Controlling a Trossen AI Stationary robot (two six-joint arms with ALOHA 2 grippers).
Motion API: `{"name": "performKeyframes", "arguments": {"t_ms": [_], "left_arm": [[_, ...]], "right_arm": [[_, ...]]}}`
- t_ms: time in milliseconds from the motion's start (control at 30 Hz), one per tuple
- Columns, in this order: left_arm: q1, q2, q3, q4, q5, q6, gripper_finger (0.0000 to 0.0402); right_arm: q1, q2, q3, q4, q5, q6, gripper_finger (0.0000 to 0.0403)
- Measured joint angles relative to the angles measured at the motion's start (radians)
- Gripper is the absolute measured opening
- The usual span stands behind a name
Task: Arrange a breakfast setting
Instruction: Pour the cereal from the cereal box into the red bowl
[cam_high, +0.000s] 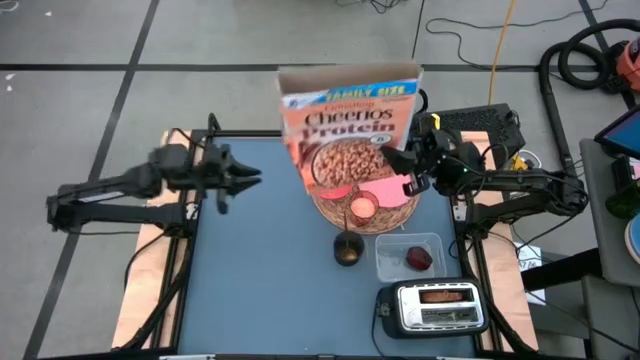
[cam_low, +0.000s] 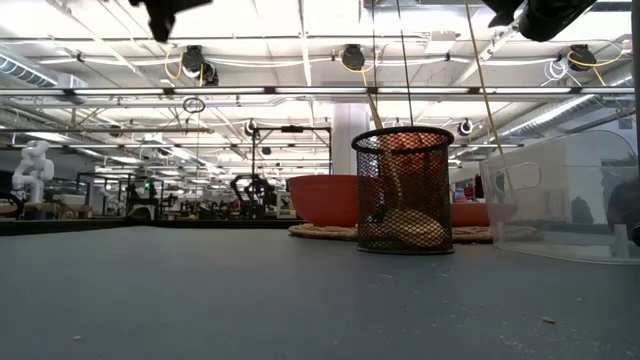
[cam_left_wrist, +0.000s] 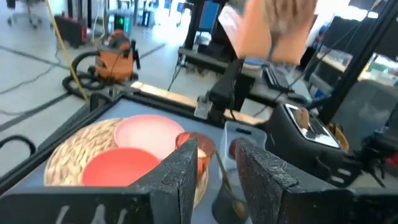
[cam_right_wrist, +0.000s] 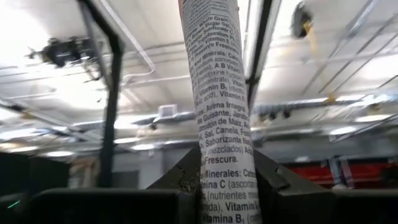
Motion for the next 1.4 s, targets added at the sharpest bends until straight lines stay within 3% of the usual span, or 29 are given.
{"name": "performKeyframes", "arguments": {"t_ms": [300,600,800,933,1267,1400], "left_arm": [[0.0,0.155,-0.201,0.537,0.0,-0.008,0.0115],[0.0,0.271,-0.211,0.74,0.0,-0.009,0.0115],[-0.001,0.339,-0.211,0.877,0.008,0.072,0.0126],[-0.001,0.38,-0.211,0.941,0.008,0.079,0.0164],[-0.002,0.482,-0.211,1.085,0.004,0.086,0.0324],[-0.01,0.546,-0.21,1.15,0.002,0.066,0.0371]], "right_arm": [[0.002,0.0,0.0,0.063,0.073,-0.103,0.0063],[0.002,0.019,0.0,0.135,0.072,-0.136,0.0063],[0.002,0.09,0.0,0.279,0.074,-0.137,0.0063],[0.002,0.127,-0.001,0.29,0.107,-0.15,0.0063],[0.003,0.168,-0.002,0.292,0.129,-0.193,0.0063],[0.003,0.169,-0.002,0.292,0.129,-0.194,0.0063]]}}
